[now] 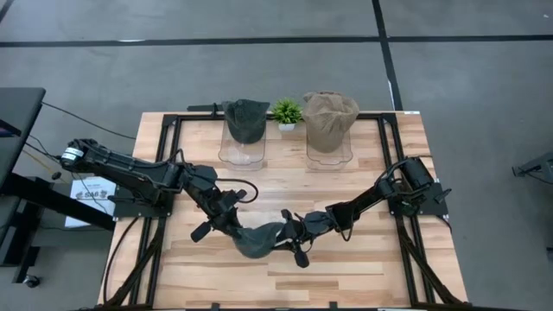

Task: Pick & Place hat
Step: Put the blue cap into the left transparent bin

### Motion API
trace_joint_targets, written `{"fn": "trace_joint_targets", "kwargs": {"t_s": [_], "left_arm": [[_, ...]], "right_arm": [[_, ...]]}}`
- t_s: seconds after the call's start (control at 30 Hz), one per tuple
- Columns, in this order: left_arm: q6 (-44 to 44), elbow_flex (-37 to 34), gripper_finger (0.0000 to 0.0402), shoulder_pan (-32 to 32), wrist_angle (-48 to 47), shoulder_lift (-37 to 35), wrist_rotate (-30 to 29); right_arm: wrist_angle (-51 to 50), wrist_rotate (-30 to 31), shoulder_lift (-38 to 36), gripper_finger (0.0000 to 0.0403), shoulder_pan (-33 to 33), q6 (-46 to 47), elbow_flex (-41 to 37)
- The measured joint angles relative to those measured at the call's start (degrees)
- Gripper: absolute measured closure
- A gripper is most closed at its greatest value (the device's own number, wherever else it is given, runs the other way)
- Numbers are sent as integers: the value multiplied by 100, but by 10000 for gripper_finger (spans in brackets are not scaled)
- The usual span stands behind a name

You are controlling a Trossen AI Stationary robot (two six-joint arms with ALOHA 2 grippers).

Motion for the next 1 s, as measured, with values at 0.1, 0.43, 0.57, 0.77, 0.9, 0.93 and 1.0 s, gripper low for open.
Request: {"fn": "trace_joint_targets", "kwargs": {"t_s": [0.1, 0.43, 0.57, 0.77, 0.9, 0.93, 1.0], "left_arm": [[-8, 0, 373, 0, 0, 0, 0], [-81, 0, 371, 0, -4, 0, 1], [-195, 0, 366, 0, -14, 0, 1], [69, -2, 372, 57, -22, 0, 5], [92, -2, 366, 196, -22, 0, 3], [94, -2, 366, 238, -21, 0, 1], [107, -2, 367, 333, -19, 0, 4]], "right_arm": [[-3, 0, 0, 314, 0, -1, 0], [-167, -2, 0, 205, 0, 103, 0], [-431, -234, -2, 180, -13, 193, 0], [-1116, -461, -304, 174, -66, 158, -4], [-1923, -455, -780, 178, -92, 171, -4], [-2117, -453, -922, 179, -92, 183, -7], [-2471, -424, -1212, 179, -90, 182, -6]]}}
